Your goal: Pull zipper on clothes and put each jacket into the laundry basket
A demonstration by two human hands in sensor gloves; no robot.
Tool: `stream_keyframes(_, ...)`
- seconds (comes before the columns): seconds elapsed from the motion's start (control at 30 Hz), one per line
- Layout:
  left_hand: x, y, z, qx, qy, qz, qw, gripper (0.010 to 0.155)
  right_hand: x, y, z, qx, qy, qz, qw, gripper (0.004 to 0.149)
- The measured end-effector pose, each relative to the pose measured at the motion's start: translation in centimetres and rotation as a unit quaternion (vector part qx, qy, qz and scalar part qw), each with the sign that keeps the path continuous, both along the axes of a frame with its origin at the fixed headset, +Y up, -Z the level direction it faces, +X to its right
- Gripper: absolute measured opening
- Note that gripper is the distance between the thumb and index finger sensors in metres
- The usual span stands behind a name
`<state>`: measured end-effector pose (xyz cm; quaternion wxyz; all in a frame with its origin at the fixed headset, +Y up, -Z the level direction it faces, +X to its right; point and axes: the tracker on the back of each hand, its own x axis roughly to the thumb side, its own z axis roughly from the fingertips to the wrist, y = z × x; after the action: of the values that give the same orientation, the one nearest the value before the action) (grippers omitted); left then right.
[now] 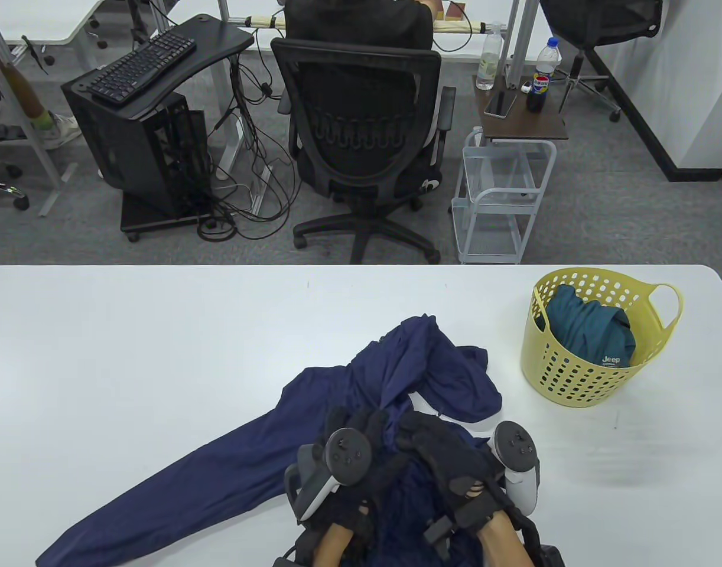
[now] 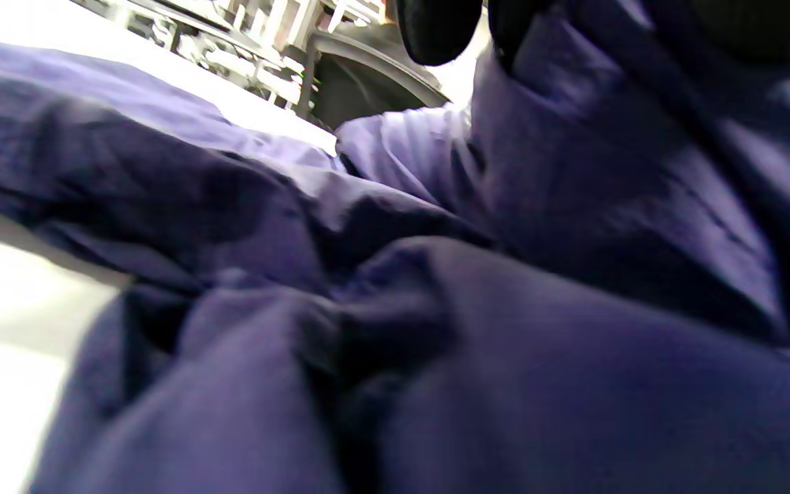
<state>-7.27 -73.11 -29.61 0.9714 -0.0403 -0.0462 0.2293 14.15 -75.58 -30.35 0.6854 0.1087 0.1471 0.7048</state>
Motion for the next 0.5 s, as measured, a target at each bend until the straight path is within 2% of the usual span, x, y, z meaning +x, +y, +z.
stream_keyframes(0.07,0.0,-0.1,-0.2,-0.003,-0.001,-0.005,1.000,0.071,-0.1,0.3,0.0,0.006,0.025,0.026,0.999,0.057)
stream_keyframes(0.1,0.1,-0.2,-0.2,-0.007,-0.002,-0.009,1.000,0.066,0.1,0.6,-0.1,0.016,0.017,0.049,0.999,0.055)
stream_keyframes(0.2,0.0,-0.3,-0.2,0.017,0.033,-0.052,0.998,0.050,1.8,1.7,-0.3,0.070,-0.042,0.125,0.989,0.050)
stream_keyframes(0.27,-0.2,-0.4,-0.4,0.020,0.037,-0.064,0.997,0.049,3.3,2.4,-0.3,0.088,-0.074,0.159,0.981,0.048)
stream_keyframes(0.33,-0.5,-0.6,-0.5,0.011,0.040,-0.047,0.998,0.049,5.0,2.8,-0.2,0.097,-0.156,0.179,0.966,0.047)
stream_keyframes(0.43,-0.7,-0.7,-0.5,0.010,0.042,-0.045,0.998,0.049,5.9,2.8,-0.1,0.101,-0.213,0.256,0.938,0.057)
stream_keyframes(0.5,-0.7,-0.7,-0.5,0.013,0.042,-0.051,0.998,0.049,5.3,2.4,-0.3,0.100,-0.179,0.353,0.913,0.076)
